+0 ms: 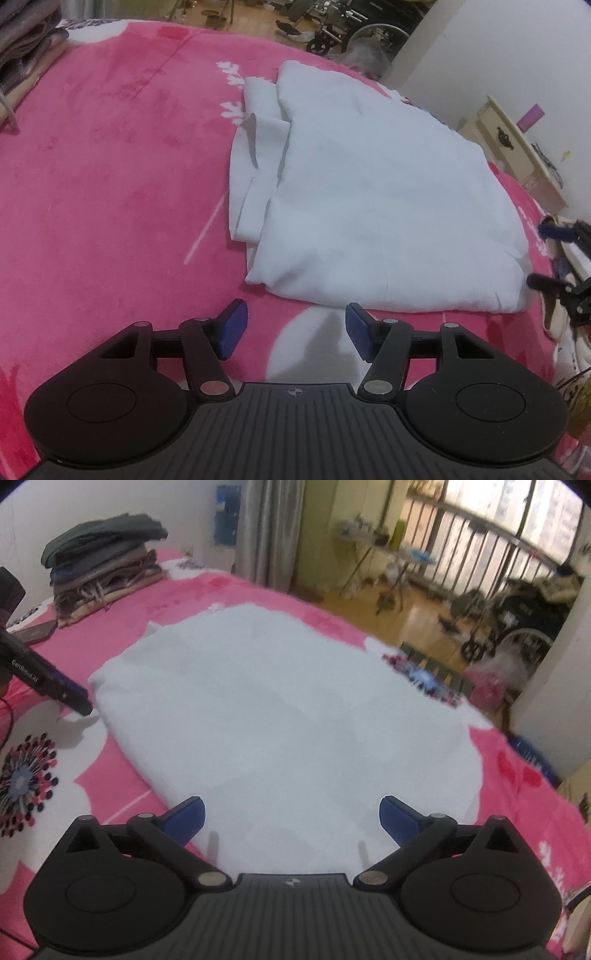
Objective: Fold clothes
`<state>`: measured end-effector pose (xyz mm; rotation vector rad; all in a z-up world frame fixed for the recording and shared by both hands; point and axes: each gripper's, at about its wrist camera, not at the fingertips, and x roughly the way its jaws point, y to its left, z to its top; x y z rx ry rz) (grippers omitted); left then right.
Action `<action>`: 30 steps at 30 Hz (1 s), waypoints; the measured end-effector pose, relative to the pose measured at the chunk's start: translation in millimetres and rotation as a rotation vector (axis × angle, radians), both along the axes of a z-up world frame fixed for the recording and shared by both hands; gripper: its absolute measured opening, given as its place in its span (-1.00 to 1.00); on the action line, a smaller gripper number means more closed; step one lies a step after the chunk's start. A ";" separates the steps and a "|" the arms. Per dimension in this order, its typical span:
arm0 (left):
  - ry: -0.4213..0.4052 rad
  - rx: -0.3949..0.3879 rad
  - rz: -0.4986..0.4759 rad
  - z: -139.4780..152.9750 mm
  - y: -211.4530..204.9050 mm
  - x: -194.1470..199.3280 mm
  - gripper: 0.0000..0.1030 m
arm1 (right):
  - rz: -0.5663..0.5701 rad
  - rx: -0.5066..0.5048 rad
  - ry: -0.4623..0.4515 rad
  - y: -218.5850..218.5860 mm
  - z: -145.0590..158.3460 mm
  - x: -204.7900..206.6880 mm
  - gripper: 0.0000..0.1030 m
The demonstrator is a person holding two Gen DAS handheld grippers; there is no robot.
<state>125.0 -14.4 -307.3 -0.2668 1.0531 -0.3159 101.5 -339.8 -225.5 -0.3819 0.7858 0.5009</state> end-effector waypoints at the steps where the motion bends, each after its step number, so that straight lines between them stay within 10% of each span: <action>1: -0.001 0.003 -0.002 0.0 -0.4 0.1 0.16 | -0.004 -0.003 -0.035 1.7 2.5 -2.0 1.00; 10: 0.001 -0.009 0.001 0.4 1.3 -0.3 0.17 | -0.029 -0.008 -0.308 20.8 26.1 -16.3 1.00; 22: 0.037 -0.181 0.108 -7.1 29.0 7.1 0.17 | 0.302 -0.073 -0.365 94.1 13.6 -31.6 1.00; 30: 0.066 -0.296 0.190 -14.8 39.4 27.0 0.17 | 0.392 -0.085 -0.247 120.0 -0.5 -33.7 1.00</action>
